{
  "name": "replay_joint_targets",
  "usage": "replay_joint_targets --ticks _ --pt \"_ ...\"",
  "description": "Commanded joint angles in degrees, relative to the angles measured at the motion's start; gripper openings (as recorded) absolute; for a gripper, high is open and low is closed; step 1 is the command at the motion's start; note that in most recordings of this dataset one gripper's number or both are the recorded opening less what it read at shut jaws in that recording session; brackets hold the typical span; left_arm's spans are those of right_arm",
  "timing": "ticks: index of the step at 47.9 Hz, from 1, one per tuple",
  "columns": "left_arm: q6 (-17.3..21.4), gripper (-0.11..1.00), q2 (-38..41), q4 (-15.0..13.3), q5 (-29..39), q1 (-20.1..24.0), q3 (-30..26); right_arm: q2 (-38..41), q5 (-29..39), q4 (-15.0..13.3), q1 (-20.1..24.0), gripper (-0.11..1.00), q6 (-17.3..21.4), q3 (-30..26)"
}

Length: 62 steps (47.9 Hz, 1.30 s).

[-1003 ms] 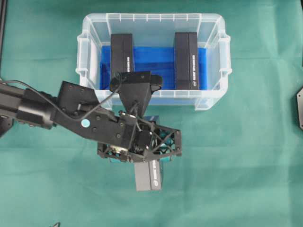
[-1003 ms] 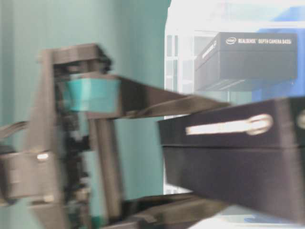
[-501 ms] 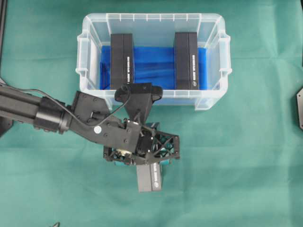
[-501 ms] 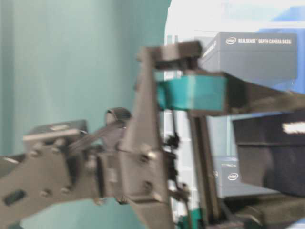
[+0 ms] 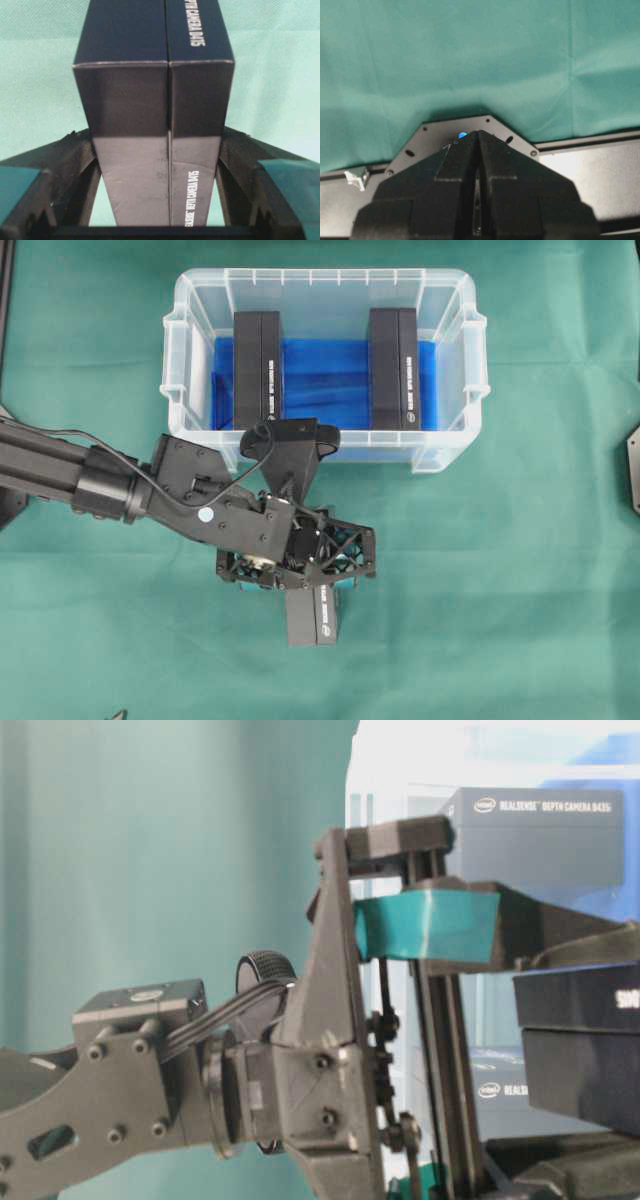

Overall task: Take the box out of the case with the left arm.
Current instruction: 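Carry the held box toward the table in front of the case, then lower the box onto the table, open the left gripper, withdraw left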

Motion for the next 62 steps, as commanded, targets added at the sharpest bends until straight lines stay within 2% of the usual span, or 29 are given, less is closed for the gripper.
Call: replay_joint_targets --ticks 1,10,18,24,28,47,54,62 --pt "0.2 0.59 -1.5 -0.1 -0.2 0.3 -1.2 0.1 0.1 -0.1 -0.1 0.00 0.1 -1.2" --pt "2.3 0.59 -1.5 0.1 -0.4 0.3 -1.3 0.1 0.1 -0.1 -0.1 0.00 0.1 -1.2" --pt "2.2 0.59 -1.5 0.3 -0.4 0.3 -1.3 0.1 0.1 -0.1 -0.1 0.00 0.1 -1.2" --pt "2.2 0.89 -1.7 0.3 -0.4 0.3 -1.6 0.0 0.1 -0.1 -0.1 0.00 0.1 -1.2" --pt "2.0 0.99 -1.9 0.3 -0.4 0.3 -1.3 -0.1 0.1 -0.2 -0.1 0.00 0.1 -1.2" --pt "1.8 0.97 -4.4 0.3 1.2 0.4 -3.1 -0.1 0.0 -0.1 -0.1 0.00 0.1 -1.3" --pt "2.1 0.97 -5.1 0.3 4.7 0.4 -7.3 -0.1 0.0 -0.1 -0.1 0.00 0.1 -1.3" --pt "4.1 0.97 -5.2 1.2 11.9 0.4 -14.2 0.0 -0.1 -0.1 -0.1 0.00 0.1 -1.3"
